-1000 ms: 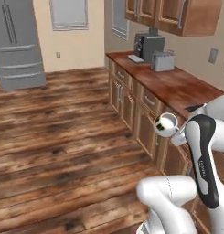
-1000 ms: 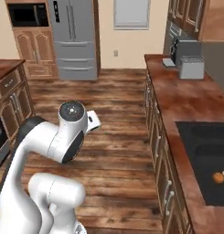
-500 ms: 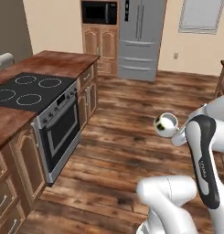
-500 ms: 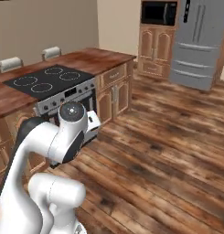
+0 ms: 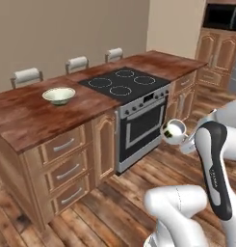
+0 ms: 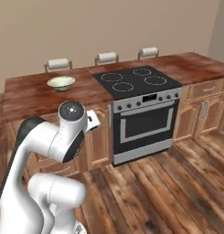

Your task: Clear the mugs and bowl far away from the sink.

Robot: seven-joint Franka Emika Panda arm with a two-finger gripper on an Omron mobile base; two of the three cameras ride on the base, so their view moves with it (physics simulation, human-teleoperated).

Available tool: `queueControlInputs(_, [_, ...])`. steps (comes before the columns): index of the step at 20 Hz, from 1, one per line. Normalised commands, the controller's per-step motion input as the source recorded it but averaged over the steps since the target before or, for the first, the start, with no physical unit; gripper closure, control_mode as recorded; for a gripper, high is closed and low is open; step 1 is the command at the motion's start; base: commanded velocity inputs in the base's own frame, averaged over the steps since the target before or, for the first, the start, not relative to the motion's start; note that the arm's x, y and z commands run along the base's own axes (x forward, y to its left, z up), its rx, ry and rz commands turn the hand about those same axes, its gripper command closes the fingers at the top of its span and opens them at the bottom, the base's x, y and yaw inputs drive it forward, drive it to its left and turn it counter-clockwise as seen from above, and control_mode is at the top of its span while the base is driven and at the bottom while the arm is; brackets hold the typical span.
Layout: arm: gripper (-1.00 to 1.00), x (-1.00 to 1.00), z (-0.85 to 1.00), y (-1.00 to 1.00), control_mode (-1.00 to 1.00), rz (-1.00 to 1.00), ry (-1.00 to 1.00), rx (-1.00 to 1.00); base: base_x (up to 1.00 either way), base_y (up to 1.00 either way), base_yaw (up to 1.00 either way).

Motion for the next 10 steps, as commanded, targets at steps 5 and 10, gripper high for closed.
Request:
queueControlInputs(5, [1.0, 0.0, 0.0, 0.0, 1.0, 0.0, 0.0, 0.0, 0.66, 0.25, 0.61])
queueControlInputs(10, [1.0, 0.0, 0.0, 0.0, 1.0, 0.0, 0.0, 0.0, 0.83, 0.48, 0.46])
